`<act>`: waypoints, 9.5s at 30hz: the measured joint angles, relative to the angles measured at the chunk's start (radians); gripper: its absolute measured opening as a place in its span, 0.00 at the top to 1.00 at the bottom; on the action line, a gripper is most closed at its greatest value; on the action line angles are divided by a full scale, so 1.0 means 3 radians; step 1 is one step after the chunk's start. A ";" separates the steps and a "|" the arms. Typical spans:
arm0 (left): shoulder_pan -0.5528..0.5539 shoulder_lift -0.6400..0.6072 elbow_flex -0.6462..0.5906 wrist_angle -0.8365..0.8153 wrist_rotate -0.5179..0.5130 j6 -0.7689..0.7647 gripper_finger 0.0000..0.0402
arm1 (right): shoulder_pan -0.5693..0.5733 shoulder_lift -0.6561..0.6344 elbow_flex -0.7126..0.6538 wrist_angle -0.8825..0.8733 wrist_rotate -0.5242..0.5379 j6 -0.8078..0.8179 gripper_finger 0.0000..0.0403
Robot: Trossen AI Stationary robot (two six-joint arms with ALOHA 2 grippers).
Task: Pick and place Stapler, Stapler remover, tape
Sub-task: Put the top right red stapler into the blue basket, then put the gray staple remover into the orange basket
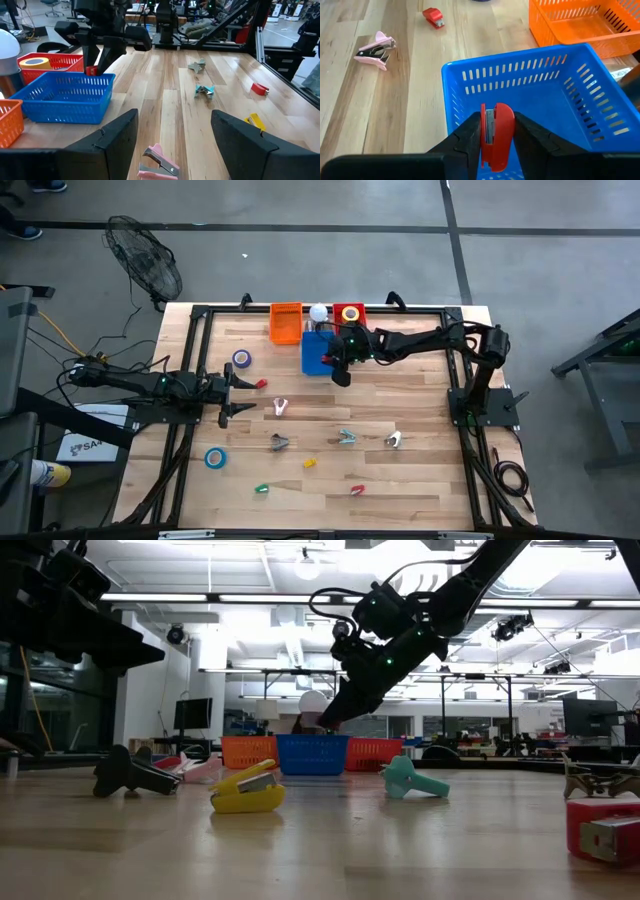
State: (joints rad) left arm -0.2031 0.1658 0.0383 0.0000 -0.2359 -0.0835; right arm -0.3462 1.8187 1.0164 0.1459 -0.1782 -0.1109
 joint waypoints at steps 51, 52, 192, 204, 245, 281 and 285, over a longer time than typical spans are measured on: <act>-0.0001 0.0000 0.0000 0.0001 0.0000 0.0000 0.39 | 0.0461 -0.1286 0.0000 -0.2779 0.0929 0.0177 0.55; 0.0000 0.0000 0.0000 0.0001 0.0000 0.0001 0.39 | 0.0483 -0.1287 0.0000 -0.2866 0.0942 0.0178 0.55; 0.0000 0.0000 0.0000 0.0001 0.0000 0.0000 0.39 | 0.2369 -0.1323 -0.1404 -0.1574 0.0568 -0.1054 0.54; 0.0000 0.0000 0.0000 0.0001 0.0000 -0.0001 0.39 | 0.2369 -0.1193 -0.1399 -0.1419 0.0479 -0.1033 0.75; -0.0001 0.0000 0.0000 0.0000 0.0000 0.0002 0.39 | 0.1918 -0.0974 -0.0829 -0.1193 0.3385 -0.0011 0.81; 0.0000 0.0436 -0.0003 0.0908 -0.0649 0.0639 0.39 | 0.1298 -0.0381 -0.0691 0.0974 0.2177 -0.0533 0.81; 0.0001 0.0853 -0.0003 0.1401 -0.0671 0.0845 0.39 | 0.1181 -0.0204 -0.0445 0.1120 0.1893 -0.0592 0.81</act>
State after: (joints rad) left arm -0.2028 0.4215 0.0376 0.4203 -0.4374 0.1699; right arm 0.0080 1.7576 0.8830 0.4819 0.3898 -0.2885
